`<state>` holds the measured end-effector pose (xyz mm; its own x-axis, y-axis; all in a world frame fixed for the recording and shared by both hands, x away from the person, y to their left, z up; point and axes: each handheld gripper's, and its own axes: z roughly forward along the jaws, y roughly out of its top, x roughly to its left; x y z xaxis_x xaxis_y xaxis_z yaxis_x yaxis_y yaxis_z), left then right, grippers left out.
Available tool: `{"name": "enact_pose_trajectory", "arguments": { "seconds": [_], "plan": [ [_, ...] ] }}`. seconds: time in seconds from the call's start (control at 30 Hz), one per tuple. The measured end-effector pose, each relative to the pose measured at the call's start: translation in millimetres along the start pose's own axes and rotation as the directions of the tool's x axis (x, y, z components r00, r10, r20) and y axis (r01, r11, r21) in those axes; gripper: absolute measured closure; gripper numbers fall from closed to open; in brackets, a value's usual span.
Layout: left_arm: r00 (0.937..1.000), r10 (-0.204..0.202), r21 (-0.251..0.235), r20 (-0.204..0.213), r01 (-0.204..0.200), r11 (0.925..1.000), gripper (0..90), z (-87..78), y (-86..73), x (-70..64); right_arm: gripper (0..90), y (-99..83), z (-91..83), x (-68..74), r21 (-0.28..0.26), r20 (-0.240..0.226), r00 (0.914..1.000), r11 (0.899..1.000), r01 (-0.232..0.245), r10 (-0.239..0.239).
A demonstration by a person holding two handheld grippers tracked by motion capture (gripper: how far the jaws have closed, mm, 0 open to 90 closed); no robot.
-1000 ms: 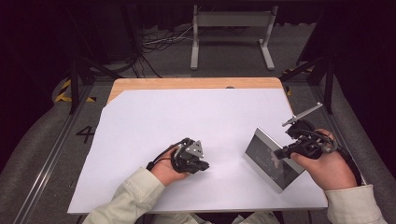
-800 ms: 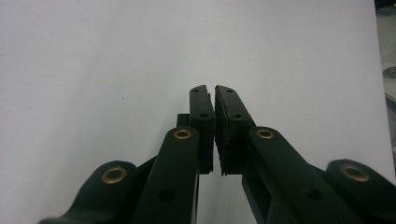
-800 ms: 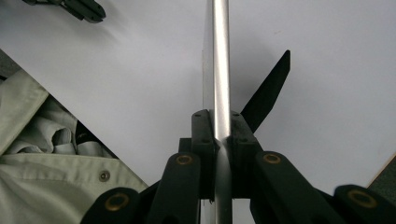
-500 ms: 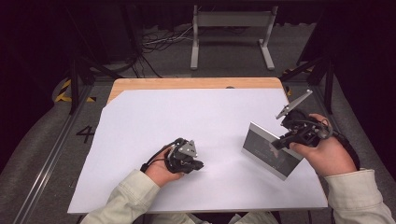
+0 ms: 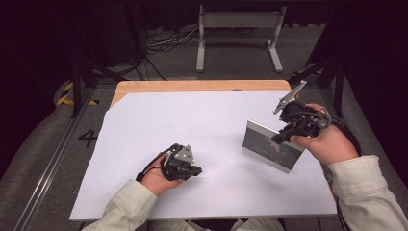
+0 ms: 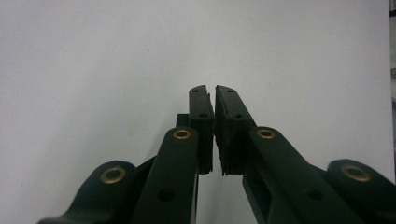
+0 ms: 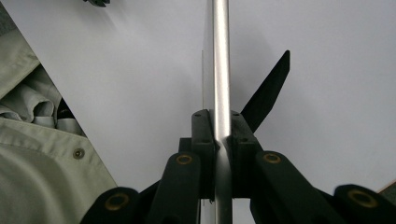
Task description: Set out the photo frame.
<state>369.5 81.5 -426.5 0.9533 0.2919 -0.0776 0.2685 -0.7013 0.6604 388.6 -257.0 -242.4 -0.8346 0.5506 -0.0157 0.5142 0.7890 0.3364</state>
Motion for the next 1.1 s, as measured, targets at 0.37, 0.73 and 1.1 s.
{"name": "enact_pose_trajectory", "arguments": {
  "seconds": [0.37, 0.73, 1.1],
  "plan": [
    [0.9985, -0.041, -0.010, -0.038, 0.041, 0.9991, 85.9, -13.8, -16.8, -2.4, 83.7, 33.6, 7.4, -1.6, -0.026, -0.031, 0.9899, 0.990, 0.138, -0.139],
    [0.9954, -0.073, -0.020, -0.062, 0.072, 0.9972, 85.2, -23.2, -28.8, -2.6, 83.7, 65.6, 18.6, -3.1, -0.044, -0.071, 0.9663, 0.969, 0.244, -0.247],
    [0.9953, -0.076, -0.019, -0.059, 0.075, 0.9970, 85.1, -22.4, -28.3, -1.6, 83.7, 88.6, 33.7, -7.2, -0.043, -0.136, 0.9322, 0.942, 0.333, -0.335]
  ]
}}
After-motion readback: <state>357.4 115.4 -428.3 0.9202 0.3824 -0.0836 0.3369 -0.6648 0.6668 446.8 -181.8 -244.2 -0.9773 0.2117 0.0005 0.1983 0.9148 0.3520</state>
